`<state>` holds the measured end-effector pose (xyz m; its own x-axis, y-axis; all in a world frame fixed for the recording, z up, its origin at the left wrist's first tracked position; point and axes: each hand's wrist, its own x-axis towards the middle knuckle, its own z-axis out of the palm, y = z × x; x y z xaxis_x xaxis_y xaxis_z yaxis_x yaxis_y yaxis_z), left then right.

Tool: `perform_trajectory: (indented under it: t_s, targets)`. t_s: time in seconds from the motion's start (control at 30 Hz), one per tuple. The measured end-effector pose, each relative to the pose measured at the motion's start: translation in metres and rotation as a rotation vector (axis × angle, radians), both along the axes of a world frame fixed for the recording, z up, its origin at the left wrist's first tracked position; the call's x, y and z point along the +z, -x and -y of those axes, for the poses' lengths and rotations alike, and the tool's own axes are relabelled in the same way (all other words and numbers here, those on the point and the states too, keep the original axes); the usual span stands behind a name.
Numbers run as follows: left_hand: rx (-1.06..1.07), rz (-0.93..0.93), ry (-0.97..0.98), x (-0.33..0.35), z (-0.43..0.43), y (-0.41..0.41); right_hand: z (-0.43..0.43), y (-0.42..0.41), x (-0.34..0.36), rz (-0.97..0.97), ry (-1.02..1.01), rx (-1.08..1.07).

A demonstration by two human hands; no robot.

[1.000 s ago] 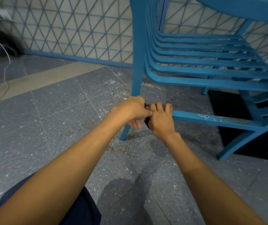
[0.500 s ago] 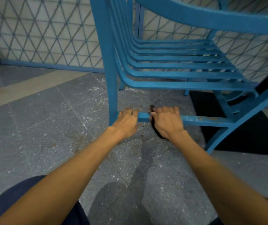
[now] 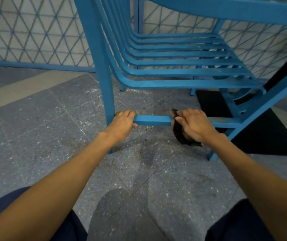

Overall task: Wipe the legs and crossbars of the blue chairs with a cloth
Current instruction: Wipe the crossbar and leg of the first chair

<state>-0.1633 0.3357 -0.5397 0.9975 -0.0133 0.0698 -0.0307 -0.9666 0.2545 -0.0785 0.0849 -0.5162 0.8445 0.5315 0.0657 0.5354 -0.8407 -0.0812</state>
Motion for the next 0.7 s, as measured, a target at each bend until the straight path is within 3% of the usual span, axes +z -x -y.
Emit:
perform_trajectory:
  t_s: [0.13,0.3,0.43,0.57,0.7]
  targets:
    - [0.002,-0.029,0.004,0.000,0.000,-0.002,-0.052,0.010,0.000,0.017,0.047,-0.169]
    - [0.029,-0.027,-0.009,-0.005,0.001,0.000,-0.111,0.045,-0.022,0.151,-0.107,0.016]
    - [0.035,0.004,0.028,-0.009,-0.004,0.003,-0.064,0.041,-0.026,0.139,-0.134,0.152]
    - [-0.007,0.025,0.015,-0.008,-0.006,0.001,0.008,0.020,-0.015,0.231,-0.136,-0.087]
    - [-0.005,0.050,-0.012,-0.011,-0.003,0.001,-0.020,0.020,-0.011,0.198,-0.121,-0.393]
